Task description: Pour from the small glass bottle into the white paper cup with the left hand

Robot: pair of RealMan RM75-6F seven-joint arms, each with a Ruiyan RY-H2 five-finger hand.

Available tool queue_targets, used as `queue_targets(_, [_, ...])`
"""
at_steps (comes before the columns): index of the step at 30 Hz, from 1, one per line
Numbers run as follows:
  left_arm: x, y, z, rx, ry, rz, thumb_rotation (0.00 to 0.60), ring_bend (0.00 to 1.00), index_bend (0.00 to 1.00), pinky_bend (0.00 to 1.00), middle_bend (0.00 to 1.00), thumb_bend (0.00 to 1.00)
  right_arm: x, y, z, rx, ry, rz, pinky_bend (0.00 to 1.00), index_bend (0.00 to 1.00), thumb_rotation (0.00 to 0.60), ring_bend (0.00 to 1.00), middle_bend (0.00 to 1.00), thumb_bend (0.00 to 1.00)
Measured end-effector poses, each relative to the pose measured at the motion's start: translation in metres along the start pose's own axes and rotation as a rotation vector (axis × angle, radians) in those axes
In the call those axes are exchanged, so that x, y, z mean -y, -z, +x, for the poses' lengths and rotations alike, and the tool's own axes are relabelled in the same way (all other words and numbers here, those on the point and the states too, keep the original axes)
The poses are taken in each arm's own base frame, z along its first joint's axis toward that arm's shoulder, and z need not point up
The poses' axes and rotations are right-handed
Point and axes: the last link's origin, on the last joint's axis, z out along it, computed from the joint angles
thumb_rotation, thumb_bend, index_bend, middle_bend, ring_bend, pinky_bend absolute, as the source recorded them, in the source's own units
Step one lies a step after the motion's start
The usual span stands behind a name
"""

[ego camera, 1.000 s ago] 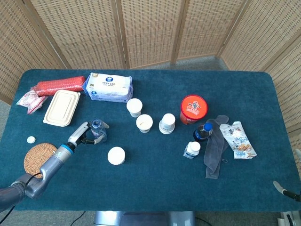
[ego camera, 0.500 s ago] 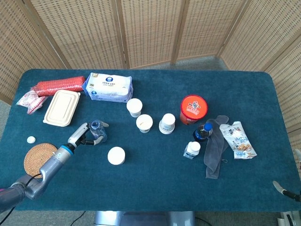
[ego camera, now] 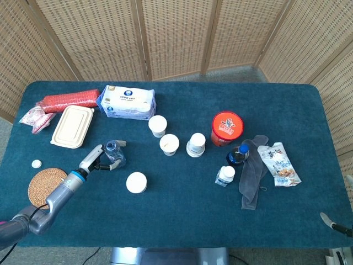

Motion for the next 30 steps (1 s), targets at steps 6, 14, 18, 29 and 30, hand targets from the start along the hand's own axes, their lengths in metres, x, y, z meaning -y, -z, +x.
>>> queue_targets(6, [0.0007, 0.0021, 0.0005, -0.004, -0.009, -0.001, 0.534, 0.09, 0.2, 0.08, 0.14, 0.43, 0.0006, 0.0001, 0.0002, 0.0, -0.002, 0.003, 0.0, 0.0, 0.6, 0.0, 0.07, 0.14])
queue_targets(14, [0.0028, 0.0035, 0.001, -0.006, -0.031, 0.004, 0.52, 0.01, 0.11, 0.05, 0.05, 0.41, 0.001, 0.0003, 0.0003, -0.001, -0.005, 0.008, 0.0, 0.0, 0.6, 0.0, 0.08, 0.14])
queue_targets(18, [0.0032, 0.0035, 0.0011, -0.006, -0.044, 0.005, 0.502, 0.0, 0.07, 0.04, 0.01, 0.41, 0.0008, 0.0005, 0.0003, -0.001, -0.006, 0.007, 0.0, 0.0, 0.6, 0.0, 0.08, 0.14])
queue_targets(29, [0.0021, 0.0081, -0.0005, 0.024, -0.085, -0.005, 0.42, 0.0, 0.0, 0.0, 0.0, 0.35, 0.0007, 0.0001, 0.0008, -0.004, -0.008, 0.011, 0.0, 0.0, 0.6, 0.0, 0.08, 0.14])
queue_targets(30, [0.002, 0.0088, -0.0001, 0.025, -0.087, -0.006, 0.408, 0.0, 0.0, 0.0, 0.0, 0.34, 0.0007, 0.0001, 0.0008, -0.004, -0.009, 0.011, 0.0, 0.0, 0.6, 0.0, 0.08, 0.14])
